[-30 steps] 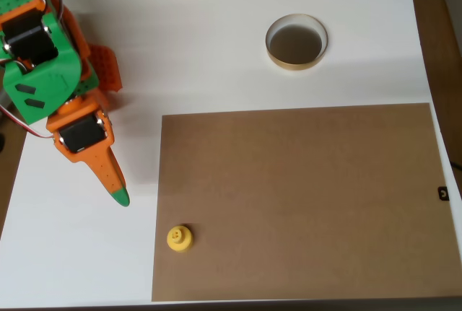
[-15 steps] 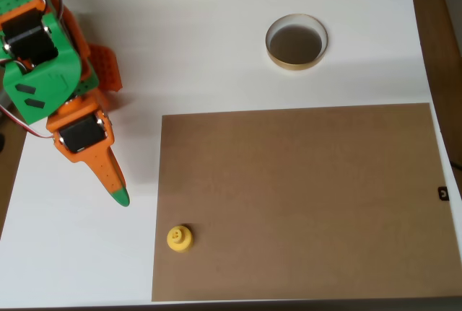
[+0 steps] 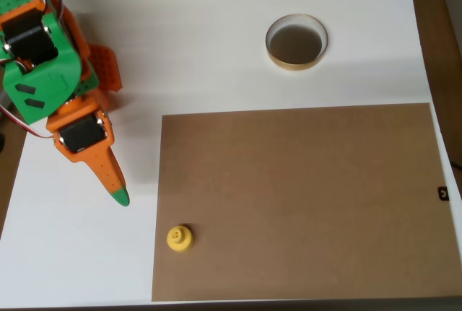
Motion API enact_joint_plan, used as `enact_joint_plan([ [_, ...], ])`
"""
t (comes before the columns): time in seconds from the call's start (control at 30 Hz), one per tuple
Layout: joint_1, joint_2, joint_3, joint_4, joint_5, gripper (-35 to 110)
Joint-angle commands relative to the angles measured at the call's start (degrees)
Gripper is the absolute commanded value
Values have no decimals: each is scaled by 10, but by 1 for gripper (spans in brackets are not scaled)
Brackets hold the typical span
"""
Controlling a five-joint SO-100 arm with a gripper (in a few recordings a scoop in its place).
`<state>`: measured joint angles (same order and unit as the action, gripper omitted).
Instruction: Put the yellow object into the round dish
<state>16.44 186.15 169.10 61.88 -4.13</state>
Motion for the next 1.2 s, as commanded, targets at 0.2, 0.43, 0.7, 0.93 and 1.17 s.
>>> enact_joint_plan([
  [0.2,-1,9,-7,5,-7,14],
  [0.43,-5,9,-11,4,-14,16],
  [0.7,-7,9,-30,1,-4,17],
  [0.93,14,9,-64,-11,-68,24],
  [1.17,-23,-37,-113,-13,-83,27],
])
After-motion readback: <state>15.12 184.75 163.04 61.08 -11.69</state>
